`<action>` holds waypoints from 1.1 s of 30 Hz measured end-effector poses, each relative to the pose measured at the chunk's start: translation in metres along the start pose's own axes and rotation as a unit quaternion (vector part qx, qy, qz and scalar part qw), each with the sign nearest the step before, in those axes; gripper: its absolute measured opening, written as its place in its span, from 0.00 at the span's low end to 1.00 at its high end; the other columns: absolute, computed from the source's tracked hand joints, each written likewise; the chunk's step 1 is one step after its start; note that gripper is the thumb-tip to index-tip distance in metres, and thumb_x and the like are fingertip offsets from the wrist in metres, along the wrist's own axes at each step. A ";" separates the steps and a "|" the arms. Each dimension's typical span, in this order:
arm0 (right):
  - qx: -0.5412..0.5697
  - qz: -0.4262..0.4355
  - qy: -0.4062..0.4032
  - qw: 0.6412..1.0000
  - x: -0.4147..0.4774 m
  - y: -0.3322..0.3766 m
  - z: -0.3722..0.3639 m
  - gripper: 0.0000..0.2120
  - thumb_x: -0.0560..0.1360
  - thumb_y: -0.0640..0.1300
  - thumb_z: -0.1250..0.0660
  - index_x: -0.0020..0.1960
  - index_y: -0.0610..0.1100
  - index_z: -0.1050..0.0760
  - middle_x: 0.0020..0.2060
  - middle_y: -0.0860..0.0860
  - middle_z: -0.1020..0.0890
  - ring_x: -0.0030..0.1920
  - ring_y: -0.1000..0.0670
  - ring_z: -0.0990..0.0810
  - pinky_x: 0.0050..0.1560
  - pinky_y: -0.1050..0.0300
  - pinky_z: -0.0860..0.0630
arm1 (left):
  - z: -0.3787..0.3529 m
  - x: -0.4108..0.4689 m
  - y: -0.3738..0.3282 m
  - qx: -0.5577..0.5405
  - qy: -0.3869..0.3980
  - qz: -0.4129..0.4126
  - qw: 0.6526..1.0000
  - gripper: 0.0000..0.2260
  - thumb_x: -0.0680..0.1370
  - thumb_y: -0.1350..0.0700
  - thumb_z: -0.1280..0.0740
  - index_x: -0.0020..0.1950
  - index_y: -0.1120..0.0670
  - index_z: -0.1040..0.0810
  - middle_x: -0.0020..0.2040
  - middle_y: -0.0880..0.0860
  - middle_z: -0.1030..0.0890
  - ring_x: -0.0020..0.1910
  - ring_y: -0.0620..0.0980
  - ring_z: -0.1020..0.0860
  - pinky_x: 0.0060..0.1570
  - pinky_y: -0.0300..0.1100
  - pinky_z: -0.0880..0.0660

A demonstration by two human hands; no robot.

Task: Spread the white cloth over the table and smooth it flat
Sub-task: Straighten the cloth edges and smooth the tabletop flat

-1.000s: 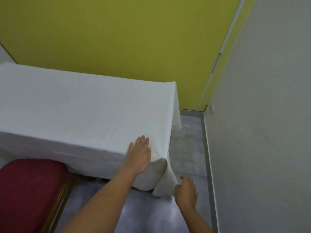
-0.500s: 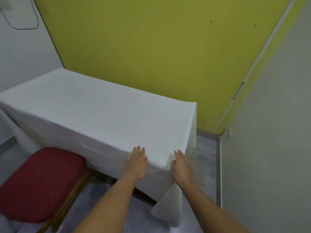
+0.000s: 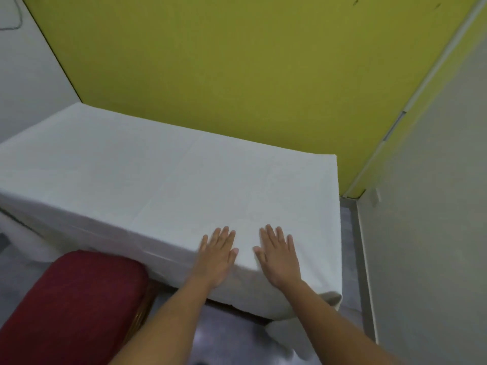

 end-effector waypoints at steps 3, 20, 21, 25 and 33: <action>-0.015 -0.070 -0.021 0.997 0.008 -0.025 0.002 0.29 0.80 0.60 0.60 0.78 0.50 0.55 0.78 0.53 0.54 0.77 0.48 0.60 0.75 0.47 0.64 | 0.014 0.015 0.051 0.017 -0.012 0.012 1.000 0.25 0.83 0.44 0.56 0.78 0.48 0.57 0.79 0.49 0.58 0.77 0.49 0.60 0.74 0.49 0.63; -0.013 -0.094 -0.037 0.995 0.107 0.052 -0.009 0.28 0.81 0.58 0.60 0.78 0.49 0.56 0.78 0.52 0.54 0.77 0.48 0.60 0.74 0.47 0.64 | 0.035 0.088 0.077 0.036 -0.048 -0.074 0.995 0.26 0.82 0.45 0.57 0.78 0.53 0.57 0.79 0.51 0.57 0.77 0.49 0.60 0.74 0.50 0.63; -0.016 -0.099 -0.040 0.994 0.114 0.045 -0.008 0.28 0.80 0.59 0.61 0.78 0.50 0.56 0.78 0.52 0.53 0.77 0.48 0.60 0.74 0.47 0.63 | 0.034 0.094 0.078 0.040 -0.056 -0.079 0.994 0.26 0.82 0.45 0.57 0.78 0.52 0.57 0.79 0.51 0.56 0.77 0.48 0.59 0.75 0.50 0.63; -0.012 -0.169 -0.058 0.984 0.128 -0.011 0.008 0.28 0.80 0.60 0.58 0.78 0.53 0.52 0.78 0.53 0.51 0.78 0.47 0.56 0.75 0.46 0.61 | 0.038 0.113 0.095 0.036 -0.076 -0.073 0.994 0.25 0.83 0.47 0.57 0.78 0.51 0.55 0.79 0.49 0.55 0.78 0.47 0.57 0.74 0.46 0.62; 0.003 -0.336 -0.136 0.932 0.054 -0.104 0.036 0.28 0.81 0.54 0.54 0.77 0.43 0.47 0.77 0.45 0.43 0.77 0.43 0.49 0.76 0.47 0.53 | 0.053 0.120 0.148 0.033 -0.095 0.039 0.994 0.25 0.82 0.48 0.57 0.78 0.54 0.54 0.79 0.53 0.54 0.78 0.51 0.55 0.75 0.51 0.58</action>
Point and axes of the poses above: each hand's wrist, its own x-axis towards the middle knuckle, its own z-axis out of the back of the hand, y = z × x, the point moved 7 cm from there along x, towards the middle knuckle
